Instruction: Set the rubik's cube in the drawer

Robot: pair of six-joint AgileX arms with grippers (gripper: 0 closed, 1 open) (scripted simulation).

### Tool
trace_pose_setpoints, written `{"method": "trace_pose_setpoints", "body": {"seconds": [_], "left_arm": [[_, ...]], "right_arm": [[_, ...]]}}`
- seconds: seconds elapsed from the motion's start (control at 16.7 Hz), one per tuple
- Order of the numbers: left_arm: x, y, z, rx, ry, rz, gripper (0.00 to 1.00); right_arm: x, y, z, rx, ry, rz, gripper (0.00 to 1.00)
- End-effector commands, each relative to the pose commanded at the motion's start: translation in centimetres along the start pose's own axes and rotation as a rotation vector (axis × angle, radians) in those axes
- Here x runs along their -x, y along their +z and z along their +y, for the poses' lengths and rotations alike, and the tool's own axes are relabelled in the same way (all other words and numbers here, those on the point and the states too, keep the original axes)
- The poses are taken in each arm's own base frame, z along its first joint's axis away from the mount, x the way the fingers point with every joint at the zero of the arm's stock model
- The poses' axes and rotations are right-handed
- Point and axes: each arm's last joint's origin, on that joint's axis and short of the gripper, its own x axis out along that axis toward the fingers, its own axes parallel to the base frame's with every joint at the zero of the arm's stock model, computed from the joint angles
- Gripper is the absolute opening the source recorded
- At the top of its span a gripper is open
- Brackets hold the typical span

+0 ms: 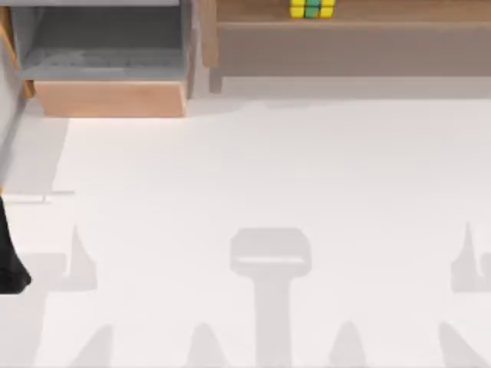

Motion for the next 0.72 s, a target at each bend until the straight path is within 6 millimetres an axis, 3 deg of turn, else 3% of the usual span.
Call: {"method": "trace_pose_setpoints", "body": {"seconds": [0.36, 0.72], "left_arm": [[-0.1, 0.4, 0.9, -0.002, 0.095, 0.013, 1.0], [0.0, 2.3, 6.0, 0.004, 0.587, 0.077, 1.0]], "right_arm": [[0.0, 0.0, 0.0, 0.0, 0.0, 0.0, 1.0], [0.0, 0.0, 0.0, 0.0, 0.0, 0.0, 1.0]]}}
